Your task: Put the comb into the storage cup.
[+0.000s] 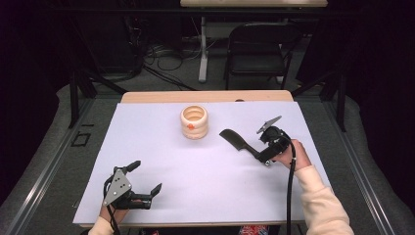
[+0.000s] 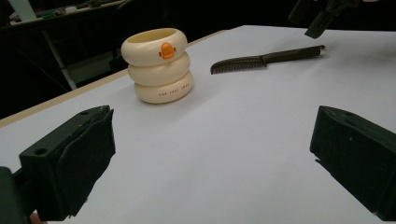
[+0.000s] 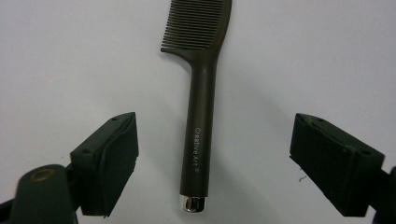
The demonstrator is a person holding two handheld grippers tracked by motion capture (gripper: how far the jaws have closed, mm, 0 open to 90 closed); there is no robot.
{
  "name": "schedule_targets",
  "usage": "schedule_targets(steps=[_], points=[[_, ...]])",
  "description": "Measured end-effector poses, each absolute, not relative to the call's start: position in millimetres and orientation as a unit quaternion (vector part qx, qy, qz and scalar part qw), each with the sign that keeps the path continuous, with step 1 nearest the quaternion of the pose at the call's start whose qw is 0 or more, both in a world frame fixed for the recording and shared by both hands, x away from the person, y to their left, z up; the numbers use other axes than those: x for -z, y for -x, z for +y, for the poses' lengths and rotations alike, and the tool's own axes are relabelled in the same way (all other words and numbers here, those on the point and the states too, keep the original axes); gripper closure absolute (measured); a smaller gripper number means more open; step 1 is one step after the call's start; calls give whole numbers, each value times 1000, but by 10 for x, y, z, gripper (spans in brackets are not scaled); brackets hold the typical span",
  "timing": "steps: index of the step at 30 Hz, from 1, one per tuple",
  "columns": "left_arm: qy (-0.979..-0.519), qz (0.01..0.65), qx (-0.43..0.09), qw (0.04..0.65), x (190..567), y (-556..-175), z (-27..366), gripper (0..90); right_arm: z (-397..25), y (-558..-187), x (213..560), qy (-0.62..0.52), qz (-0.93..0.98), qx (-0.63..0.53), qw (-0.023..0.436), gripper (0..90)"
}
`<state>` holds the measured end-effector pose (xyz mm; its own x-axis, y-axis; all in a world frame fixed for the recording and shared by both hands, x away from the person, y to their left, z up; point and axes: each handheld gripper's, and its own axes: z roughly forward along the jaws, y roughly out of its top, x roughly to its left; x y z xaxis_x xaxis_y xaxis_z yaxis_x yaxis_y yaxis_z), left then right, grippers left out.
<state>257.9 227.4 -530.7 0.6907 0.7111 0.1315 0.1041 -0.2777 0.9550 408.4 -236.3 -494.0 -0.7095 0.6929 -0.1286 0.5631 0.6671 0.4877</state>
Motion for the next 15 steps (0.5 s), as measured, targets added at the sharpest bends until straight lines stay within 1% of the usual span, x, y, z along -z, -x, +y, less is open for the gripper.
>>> schedule_targets(steps=[11,15], points=[[-748,271,-285,534,5306,-2579,2273,0,-2270,-4114,4935,-347,902,-208,151,6],[-748,272,-284,535,5307,-2578,2272,1,-2215,-4141,4942,-341,906,-204,146,0]])
